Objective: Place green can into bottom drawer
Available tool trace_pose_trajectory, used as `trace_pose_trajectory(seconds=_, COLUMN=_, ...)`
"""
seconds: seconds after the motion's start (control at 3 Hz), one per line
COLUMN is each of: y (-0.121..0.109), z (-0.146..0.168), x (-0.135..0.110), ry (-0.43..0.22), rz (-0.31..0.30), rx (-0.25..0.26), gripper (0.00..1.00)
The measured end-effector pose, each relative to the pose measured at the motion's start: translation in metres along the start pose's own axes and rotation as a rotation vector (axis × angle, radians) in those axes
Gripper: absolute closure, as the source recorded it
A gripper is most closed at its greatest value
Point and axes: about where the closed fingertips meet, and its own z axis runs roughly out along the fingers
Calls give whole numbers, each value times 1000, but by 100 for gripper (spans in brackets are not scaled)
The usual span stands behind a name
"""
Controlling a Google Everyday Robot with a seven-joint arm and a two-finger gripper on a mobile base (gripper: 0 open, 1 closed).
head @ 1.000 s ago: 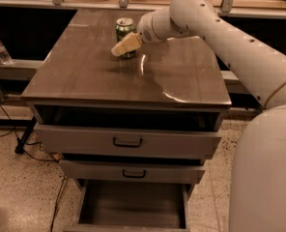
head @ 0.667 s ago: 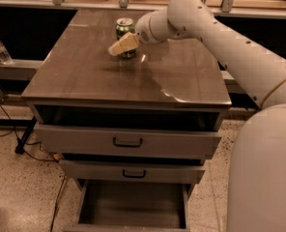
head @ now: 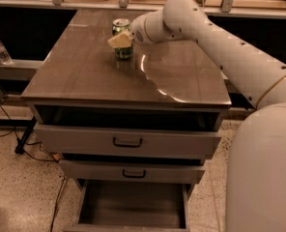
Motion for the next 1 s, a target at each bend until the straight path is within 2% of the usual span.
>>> trace_pose_trajectory(seconds=0.33, y=7, z=-6, x=-4, ry=-22, rz=10, rx=-12, gripper=77)
trace_pose_trajectory(seconds=0.67, y=13, z=-39, x=-11, ry=-50, rz=-14, rx=-13, gripper=98)
trace_pose_trajectory(seconds=1.0, y=38, z=-100, x=-19, ry=-76, rz=-49, rx=-23, gripper=100)
